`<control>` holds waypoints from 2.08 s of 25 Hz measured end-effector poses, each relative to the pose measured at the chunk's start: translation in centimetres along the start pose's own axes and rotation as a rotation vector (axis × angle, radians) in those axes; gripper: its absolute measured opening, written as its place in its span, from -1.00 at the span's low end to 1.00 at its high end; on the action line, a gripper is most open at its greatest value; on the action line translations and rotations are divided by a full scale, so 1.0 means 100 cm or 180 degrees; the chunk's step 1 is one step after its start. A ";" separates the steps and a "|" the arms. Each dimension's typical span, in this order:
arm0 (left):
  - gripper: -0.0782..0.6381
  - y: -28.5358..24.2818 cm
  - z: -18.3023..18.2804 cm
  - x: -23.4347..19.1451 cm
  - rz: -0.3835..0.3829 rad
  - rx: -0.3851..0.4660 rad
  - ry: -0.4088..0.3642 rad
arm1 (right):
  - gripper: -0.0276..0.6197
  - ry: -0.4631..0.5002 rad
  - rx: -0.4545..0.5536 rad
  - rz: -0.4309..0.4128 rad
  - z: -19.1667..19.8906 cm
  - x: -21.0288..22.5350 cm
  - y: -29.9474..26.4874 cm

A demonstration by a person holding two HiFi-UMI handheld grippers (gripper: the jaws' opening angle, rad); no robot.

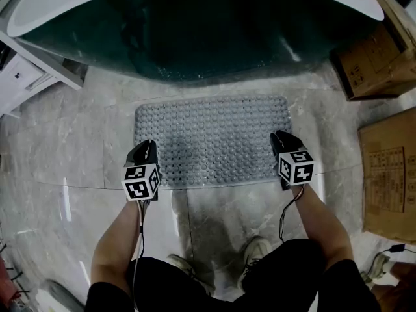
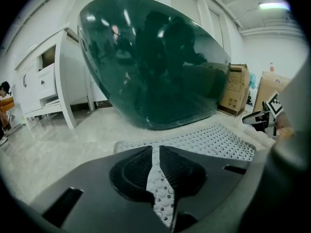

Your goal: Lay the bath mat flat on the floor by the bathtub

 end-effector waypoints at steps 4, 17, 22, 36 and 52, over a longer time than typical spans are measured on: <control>-0.64 0.002 -0.001 0.003 0.0046 0.0025 -0.0030 | -0.83 0.0085 0.0032 -0.0095 -0.001 -0.006 0.002; -0.73 0.013 -0.003 0.006 0.0199 0.0101 -0.0127 | -0.86 0.0429 0.0113 -0.0282 -0.015 -0.034 0.005; -0.73 0.019 -0.011 0.014 0.0304 0.0214 -0.0202 | -0.86 0.0517 0.0214 -0.0329 -0.025 -0.043 0.012; -0.73 0.086 -0.062 0.044 0.0501 0.0465 -0.0133 | -0.86 0.0600 0.0278 -0.0390 -0.063 -0.076 0.071; -0.73 0.313 -0.228 0.062 0.0722 0.0431 -0.0313 | -0.86 0.0533 0.0081 -0.0594 -0.225 -0.150 0.278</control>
Point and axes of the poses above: the fingertips, and each gripper's own axes: y backward along the fingers, x to its right, z out of its underside, the point moved 9 cm from there along y, backward along the fingers, and after that the axes turned 6 degrees about -x, right-handed, at the moved point
